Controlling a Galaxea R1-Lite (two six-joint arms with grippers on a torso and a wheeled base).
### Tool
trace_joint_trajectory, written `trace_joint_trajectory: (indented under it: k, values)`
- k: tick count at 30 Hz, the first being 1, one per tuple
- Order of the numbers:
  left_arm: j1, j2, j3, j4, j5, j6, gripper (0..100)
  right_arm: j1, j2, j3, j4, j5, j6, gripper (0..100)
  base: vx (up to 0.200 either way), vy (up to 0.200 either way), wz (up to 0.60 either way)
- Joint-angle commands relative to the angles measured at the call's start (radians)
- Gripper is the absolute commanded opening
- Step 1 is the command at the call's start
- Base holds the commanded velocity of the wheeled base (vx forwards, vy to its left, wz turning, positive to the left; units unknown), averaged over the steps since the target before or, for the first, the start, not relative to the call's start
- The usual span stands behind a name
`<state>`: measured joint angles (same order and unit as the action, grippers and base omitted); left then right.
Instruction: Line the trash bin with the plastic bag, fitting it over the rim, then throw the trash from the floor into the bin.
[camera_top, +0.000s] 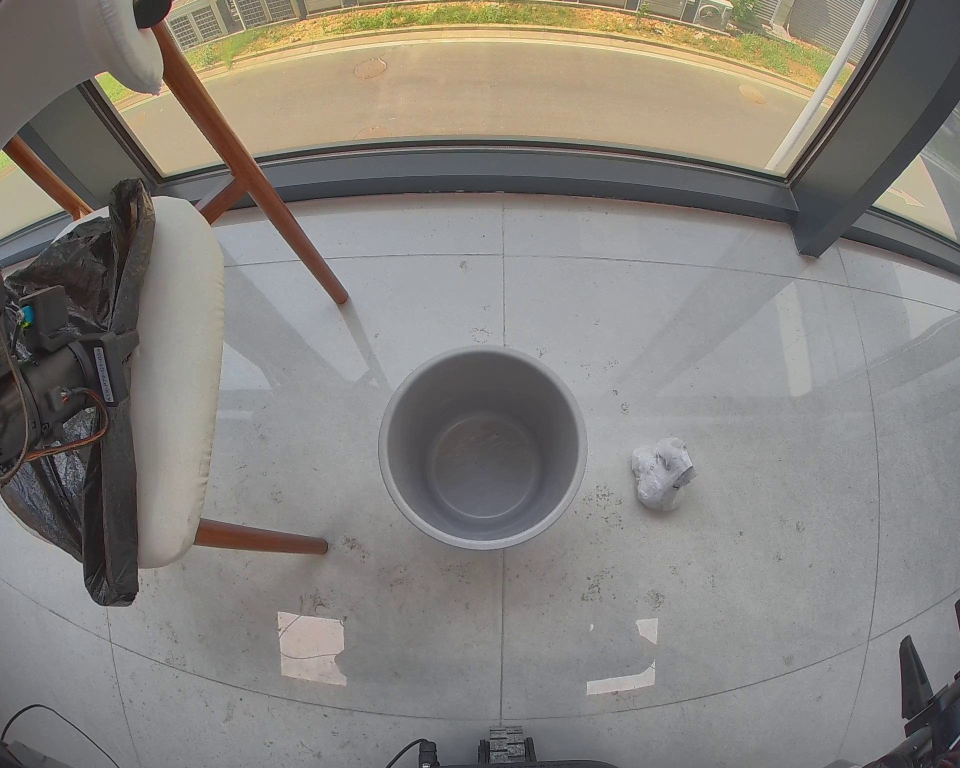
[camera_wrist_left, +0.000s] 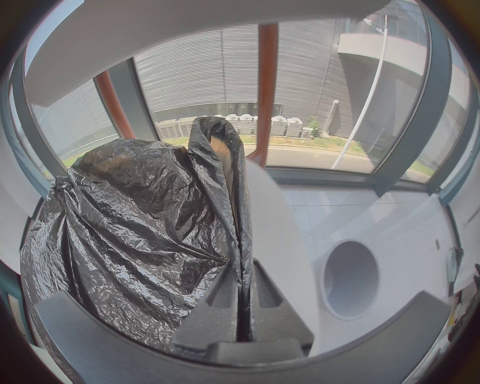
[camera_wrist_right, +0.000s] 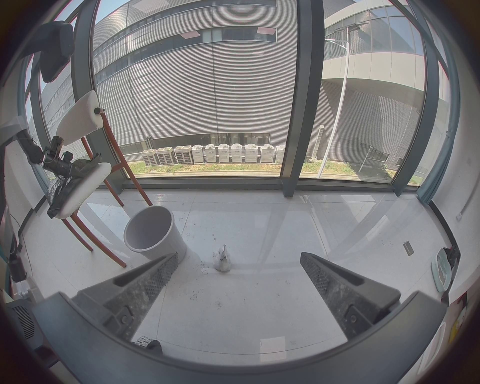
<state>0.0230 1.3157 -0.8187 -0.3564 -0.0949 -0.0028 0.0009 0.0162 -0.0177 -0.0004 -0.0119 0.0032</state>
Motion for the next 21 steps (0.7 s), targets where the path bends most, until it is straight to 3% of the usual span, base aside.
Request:
trace_joint_trajectory:
  k: [1, 9, 14, 16, 18, 21]
  values:
    - [0.003, -0.130, -0.016, 0.074, -0.052, -0.011, 0, 0.001, -0.016, 0.015, 0.002, 0.001, -0.005, 100, 0.000, 0.000, 0.00]
    - [-0.017, -0.243, 0.000, 0.223, -0.246, -0.097, 0, -0.002, -0.016, 0.015, 0.000, 0.027, -0.042, 100, 0.000, 0.000, 0.00]
    - [-0.054, -0.251, 0.009, 0.232, -0.273, -0.098, 0, -0.002, -0.016, 0.005, -0.010, 0.032, -0.029, 100, 0.000, 0.000, 0.00]
    - [-0.130, -0.251, 0.006, 0.234, -0.302, -0.098, 0, 0.021, 0.053, -0.134, -0.023, 0.053, 0.026, 100, 0.000, 0.000, 0.00]
    - [-0.201, -0.247, 0.003, 0.234, -0.309, -0.098, 0, 0.082, 0.191, -0.179, -0.024, 0.053, 0.060, 100, 0.000, 0.000, 0.00]
    - [-0.271, -0.240, 0.003, 0.232, -0.305, -0.097, 0, 0.148, 0.243, -0.240, -0.023, 0.053, 0.124, 100, 0.000, 0.000, 0.00]
